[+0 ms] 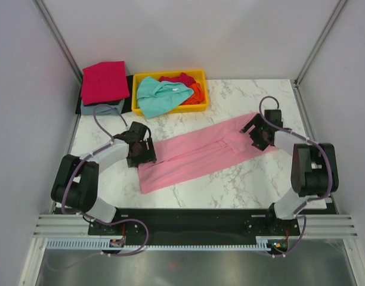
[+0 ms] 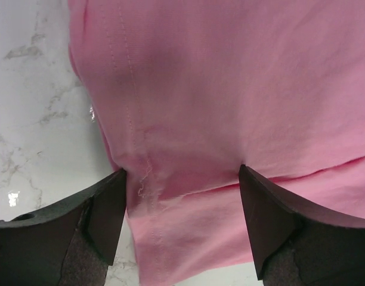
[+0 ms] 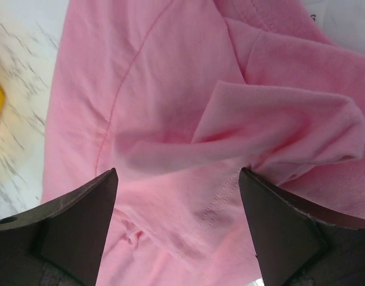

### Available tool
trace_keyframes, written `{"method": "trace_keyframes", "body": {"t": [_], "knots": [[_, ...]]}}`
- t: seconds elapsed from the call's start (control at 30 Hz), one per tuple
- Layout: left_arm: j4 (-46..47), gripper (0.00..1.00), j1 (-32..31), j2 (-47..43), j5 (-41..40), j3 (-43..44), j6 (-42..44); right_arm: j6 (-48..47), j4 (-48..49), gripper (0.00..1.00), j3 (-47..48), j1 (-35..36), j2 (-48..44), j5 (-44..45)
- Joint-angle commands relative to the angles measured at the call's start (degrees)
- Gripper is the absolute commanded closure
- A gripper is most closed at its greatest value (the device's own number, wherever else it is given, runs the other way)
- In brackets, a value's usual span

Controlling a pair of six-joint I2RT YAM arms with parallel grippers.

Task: Fold and stack the t-shirts
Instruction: Fold the tshirt

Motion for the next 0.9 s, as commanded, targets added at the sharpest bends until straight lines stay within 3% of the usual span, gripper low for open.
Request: {"method": "trace_keyframes", "body": {"t": [0.0, 0.17, 0.4, 0.53, 0.7, 0.87], "knots": [[1.88, 0.2, -2.95, 1.83, 3.53, 0.92, 0.9, -0.67, -2.84, 0.08, 8.72, -0.3, 13.18, 4.35], [2.57, 0.2, -9.46, 1.92, 5.79, -0.48, -2.52, -1.02, -6.0, 0.08, 29.88, -0.3, 27.09, 1.64], [10.47, 0.2, -26.57, 3.85, 14.24, -3.29, -14.29, -1.81, -8.98, 0.08, 54.51, 0.05, 46.06, -1.18], [16.98, 0.2, -36.7, 12.17, 18.9, -0.23, -21.94, -4.18, -13.91, 0.05, 69.98, -0.65, 53.91, -2.06], [20.15, 0.2, -47.5, 24.14, 24.61, 12.5, -25.82, -4.71, -14.27, 0.02, 72.47, -2.76, 55.94, -2.5], [20.68, 0.2, -51.66, 28.9, 26.55, 19.99, -28.02, -6.02, -14.35, 0.02, 72.73, -4.69, 55.85, -3.81]]}}
